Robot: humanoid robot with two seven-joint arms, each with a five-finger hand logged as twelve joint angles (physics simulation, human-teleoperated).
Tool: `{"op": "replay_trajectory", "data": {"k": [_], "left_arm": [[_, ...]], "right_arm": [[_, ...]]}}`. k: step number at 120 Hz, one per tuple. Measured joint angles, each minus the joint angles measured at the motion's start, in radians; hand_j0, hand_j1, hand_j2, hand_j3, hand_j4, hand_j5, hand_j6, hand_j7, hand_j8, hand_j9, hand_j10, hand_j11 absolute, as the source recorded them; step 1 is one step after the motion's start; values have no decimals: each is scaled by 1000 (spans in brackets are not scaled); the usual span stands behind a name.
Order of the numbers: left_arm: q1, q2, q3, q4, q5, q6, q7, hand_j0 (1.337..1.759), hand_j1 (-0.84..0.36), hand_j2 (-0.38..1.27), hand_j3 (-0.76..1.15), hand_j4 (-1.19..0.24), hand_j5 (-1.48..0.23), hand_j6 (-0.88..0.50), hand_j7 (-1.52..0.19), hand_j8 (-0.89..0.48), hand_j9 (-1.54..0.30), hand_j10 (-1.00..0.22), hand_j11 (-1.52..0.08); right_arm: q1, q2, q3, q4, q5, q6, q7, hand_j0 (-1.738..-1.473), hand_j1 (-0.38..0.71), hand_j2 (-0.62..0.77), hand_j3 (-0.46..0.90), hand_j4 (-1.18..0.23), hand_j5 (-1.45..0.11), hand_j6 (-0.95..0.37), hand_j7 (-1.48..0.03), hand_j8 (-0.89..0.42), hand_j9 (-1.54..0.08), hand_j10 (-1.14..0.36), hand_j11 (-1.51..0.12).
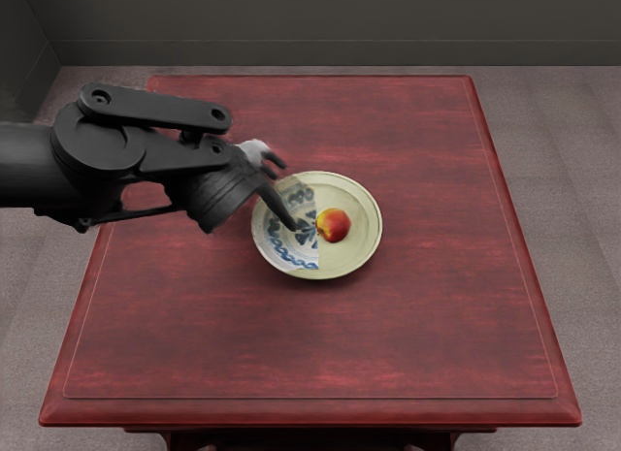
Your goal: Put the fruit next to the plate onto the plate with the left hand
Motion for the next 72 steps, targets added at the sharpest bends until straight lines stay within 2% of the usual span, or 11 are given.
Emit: {"op": "replay_trajectory", "data": {"k": [9, 18, 26, 32, 44, 54, 58, 63, 72], "left_arm": [[147, 98, -153, -7, 161, 0, 0, 1658, 30, 65, 0, -268, -350, -263, -350, -269, -350, -269, -350], [234, 232, -302, -31, 285, -4, 0, 1658, 37, 61, 0, -261, -341, -258, -341, -262, -341, -263, -341], [324, 327, -430, -54, 341, -79, 0, 1658, 42, 57, 0, -257, -335, -254, -335, -257, -334, -258, -334], [412, 392, -533, -63, 365, -198, 0, 1658, 45, 56, 0, -254, -332, -253, -331, -255, -331, -255, -331], [621, 457, -763, -74, 389, -489, 0, 1658, 48, 54, 0, -251, -327, -250, -327, -252, -327, -252, -327], [855, 461, -995, -77, 397, -751, 0, 1658, 49, 52, 0, -251, -326, -250, -326, -251, -326, -251, -326], [903, 461, -1077, -78, 398, -855, 0, 1658, 49, 52, 0, -251, -326, -250, -326, -251, -326, -251, -326], [996, 455, -1183, -78, 399, -974, 0, 1658, 48, 52, 0, -252, -327, -251, -327, -252, -327, -252, -327], [1115, 448, -1375, -77, 386, -1101, -1, 1658, 45, 53, 0, -254, -330, -254, -330, -255, -330, -254, -330]], "right_arm": [[0, 0, 0, 0, 0, 0, 0, -1658, -303, -8, 0, -38, -50, -38, -50, -38, -50, -38, -50], [0, 0, 0, 0, 0, 0, 0, -1658, -303, -8, 0, -38, -50, -38, -50, -38, -50, -38, -50], [0, 0, 0, 0, 0, 0, 0, -1658, -303, -8, 0, -38, -50, -38, -50, -38, -50, -38, -50], [0, 0, 0, 0, 0, 0, 0, -1658, -303, -8, 0, -38, -50, -38, -50, -38, -50, -38, -50], [0, 0, 0, 0, 0, 0, 0, -1658, -303, -8, 0, -38, -50, -38, -50, -38, -50, -38, -50], [0, 0, 0, 0, 0, 0, 0, -1658, -303, -8, 0, -38, -50, -38, -50, -38, -50, -38, -50], [0, 0, 0, 0, 0, 0, 0, -1658, -303, -8, 0, -38, -50, -38, -50, -38, -50, -38, -50], [0, 0, 0, 0, 0, 0, 0, -1658, -303, -8, 0, -38, -50, -38, -50, -38, -50, -38, -50], [0, 0, 0, 0, 0, 0, 0, -1658, -303, -8, 0, -38, -50, -38, -50, -38, -50, -38, -50]]}}
